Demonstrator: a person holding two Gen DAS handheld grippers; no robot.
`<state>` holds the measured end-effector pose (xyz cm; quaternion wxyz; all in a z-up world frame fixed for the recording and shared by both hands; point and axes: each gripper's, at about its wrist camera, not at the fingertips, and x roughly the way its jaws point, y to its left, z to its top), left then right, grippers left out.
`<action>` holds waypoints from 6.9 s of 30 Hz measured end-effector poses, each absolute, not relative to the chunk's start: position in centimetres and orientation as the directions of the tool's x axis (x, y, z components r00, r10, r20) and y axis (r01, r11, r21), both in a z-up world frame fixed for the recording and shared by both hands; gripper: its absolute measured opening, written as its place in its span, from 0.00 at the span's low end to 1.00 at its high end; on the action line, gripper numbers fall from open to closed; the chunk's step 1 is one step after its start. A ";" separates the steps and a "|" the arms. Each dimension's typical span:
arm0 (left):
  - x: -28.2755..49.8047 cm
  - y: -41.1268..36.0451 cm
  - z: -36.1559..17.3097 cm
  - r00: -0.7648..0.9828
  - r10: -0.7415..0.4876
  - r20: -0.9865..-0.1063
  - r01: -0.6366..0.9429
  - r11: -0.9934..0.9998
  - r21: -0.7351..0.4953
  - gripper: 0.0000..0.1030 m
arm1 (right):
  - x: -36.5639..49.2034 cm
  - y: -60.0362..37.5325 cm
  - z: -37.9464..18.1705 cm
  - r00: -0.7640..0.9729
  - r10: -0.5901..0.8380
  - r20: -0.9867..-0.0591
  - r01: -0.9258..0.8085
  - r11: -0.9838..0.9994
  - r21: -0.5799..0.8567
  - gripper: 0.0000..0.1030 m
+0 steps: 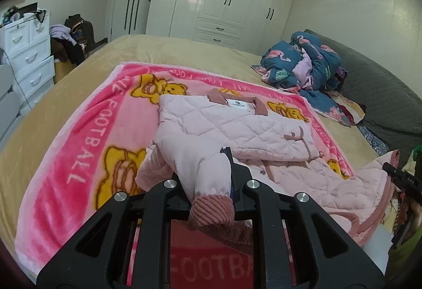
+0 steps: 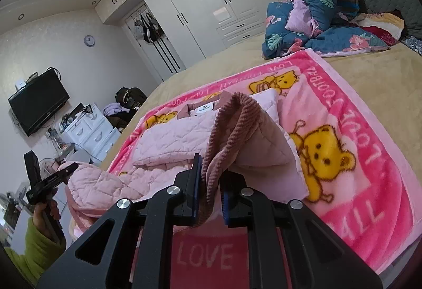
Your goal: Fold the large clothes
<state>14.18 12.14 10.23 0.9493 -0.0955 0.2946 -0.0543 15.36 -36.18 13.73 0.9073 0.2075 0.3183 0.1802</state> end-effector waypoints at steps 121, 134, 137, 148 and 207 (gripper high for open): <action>39.0 15.2 3.7 0.793 -0.001 -0.609 -0.052 0.996 -0.070 0.11 | 43.9 -33.2 6.8 0.727 0.173 -0.664 -0.053 0.979 0.197 0.17; 43.5 14.9 -0.4 0.713 0.119 -0.691 -0.137 0.990 0.030 0.13 | 49.1 -32.8 0.9 0.643 0.063 -0.763 0.077 0.986 0.146 0.18; 43.1 15.1 -0.5 0.712 0.113 -0.693 -0.143 0.990 0.015 0.15 | 48.8 -32.9 0.4 0.634 0.057 -0.771 0.082 0.987 0.140 0.20; 40.9 15.9 0.9 0.711 0.129 -0.691 -0.167 0.986 0.013 0.38 | 45.3 -34.8 1.5 0.651 0.082 -0.754 0.124 0.969 0.213 0.78; 34.0 19.0 -5.6 0.662 -0.279 -0.695 -0.333 0.721 -0.607 0.91 | 35.9 -36.0 -3.2 0.620 0.351 -0.702 0.319 0.705 0.634 0.96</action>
